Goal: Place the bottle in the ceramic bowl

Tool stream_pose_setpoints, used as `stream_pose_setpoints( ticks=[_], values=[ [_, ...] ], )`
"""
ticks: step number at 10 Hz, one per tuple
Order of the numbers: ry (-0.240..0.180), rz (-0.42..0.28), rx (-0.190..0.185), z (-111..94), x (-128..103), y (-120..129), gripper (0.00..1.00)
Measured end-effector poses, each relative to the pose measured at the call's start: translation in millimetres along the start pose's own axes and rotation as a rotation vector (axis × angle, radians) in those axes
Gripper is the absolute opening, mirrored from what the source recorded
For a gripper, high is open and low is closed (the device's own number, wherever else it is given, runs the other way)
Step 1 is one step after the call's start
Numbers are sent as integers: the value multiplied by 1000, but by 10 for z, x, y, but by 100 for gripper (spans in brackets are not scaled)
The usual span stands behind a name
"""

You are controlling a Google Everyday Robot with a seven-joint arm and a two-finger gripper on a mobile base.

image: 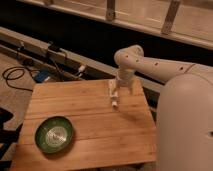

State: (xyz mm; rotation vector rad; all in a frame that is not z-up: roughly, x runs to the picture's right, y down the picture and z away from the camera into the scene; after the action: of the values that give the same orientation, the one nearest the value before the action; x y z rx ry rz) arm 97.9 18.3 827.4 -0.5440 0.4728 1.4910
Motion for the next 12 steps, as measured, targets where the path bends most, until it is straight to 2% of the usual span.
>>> stream_pose_setpoints(
  ticks=[3,8,9,12],
  values=[
    [-26,7,1,76,-261,-94,65],
    [-25,5,-4,90,-281,-78,65],
    [-15,0,-8,114,-282,-66,65],
    [25,-17,-28,387,-292,12,65]
  ],
)
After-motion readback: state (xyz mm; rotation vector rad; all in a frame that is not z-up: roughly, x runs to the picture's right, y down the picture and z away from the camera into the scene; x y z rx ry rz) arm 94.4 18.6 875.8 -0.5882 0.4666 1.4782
